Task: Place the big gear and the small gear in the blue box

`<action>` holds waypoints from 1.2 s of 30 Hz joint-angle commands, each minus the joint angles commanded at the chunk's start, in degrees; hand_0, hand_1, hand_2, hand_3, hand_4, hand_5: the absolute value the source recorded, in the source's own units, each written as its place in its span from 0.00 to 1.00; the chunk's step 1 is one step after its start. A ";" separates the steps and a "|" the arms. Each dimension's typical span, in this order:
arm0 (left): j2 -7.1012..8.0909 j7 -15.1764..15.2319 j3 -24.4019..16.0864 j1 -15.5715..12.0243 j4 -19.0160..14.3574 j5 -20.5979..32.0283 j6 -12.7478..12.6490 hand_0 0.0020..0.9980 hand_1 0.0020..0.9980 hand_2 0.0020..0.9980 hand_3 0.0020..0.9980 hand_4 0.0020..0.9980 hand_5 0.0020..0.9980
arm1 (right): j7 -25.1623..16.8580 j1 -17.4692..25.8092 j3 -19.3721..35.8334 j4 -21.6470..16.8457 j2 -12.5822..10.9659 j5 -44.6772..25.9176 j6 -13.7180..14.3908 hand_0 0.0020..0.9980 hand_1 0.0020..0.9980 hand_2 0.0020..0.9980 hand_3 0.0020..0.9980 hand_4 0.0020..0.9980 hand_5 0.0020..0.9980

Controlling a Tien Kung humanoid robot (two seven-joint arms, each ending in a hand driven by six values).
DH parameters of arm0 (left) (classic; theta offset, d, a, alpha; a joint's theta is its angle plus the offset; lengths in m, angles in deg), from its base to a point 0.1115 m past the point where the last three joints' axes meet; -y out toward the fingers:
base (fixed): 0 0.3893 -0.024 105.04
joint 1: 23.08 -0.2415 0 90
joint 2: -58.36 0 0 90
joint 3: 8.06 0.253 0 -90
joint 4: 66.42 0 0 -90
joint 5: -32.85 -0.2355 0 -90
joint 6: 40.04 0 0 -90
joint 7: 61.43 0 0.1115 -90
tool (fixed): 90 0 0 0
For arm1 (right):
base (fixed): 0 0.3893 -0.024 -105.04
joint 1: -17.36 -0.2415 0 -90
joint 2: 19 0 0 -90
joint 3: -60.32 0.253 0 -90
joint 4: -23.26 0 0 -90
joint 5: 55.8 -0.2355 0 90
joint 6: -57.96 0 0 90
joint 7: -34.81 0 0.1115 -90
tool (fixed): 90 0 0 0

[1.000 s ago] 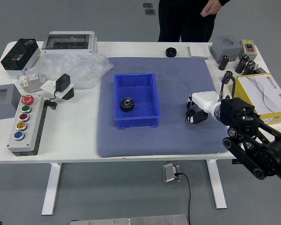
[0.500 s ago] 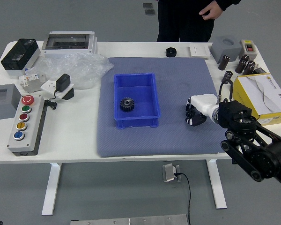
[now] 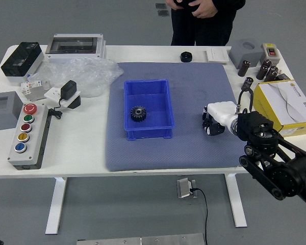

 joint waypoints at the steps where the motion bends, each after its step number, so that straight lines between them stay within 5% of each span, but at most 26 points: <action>1: -0.01 0.00 0.00 0.00 0.00 0.01 0.00 0.88 0.85 0.85 0.86 0.79 0.49 | -0.03 0.04 0.02 0.03 0.01 0.15 0.10 0.57 0.49 0.56 0.62 0.46 0.15; 3: -0.04 0.00 0.02 0.00 0.00 0.03 0.01 0.88 0.85 0.85 0.86 0.79 0.49 | -0.10 0.14 0.08 0.09 0.01 0.45 0.28 0.60 0.48 0.54 0.61 0.39 0.07; 36: 0.00 -0.07 -0.02 -0.01 0.00 0.38 -0.02 0.88 0.85 0.85 0.86 0.79 0.49 | 0.11 -1.20 1.90 -1.23 -0.28 0.56 1.28 0.58 0.46 0.51 0.60 0.43 0.08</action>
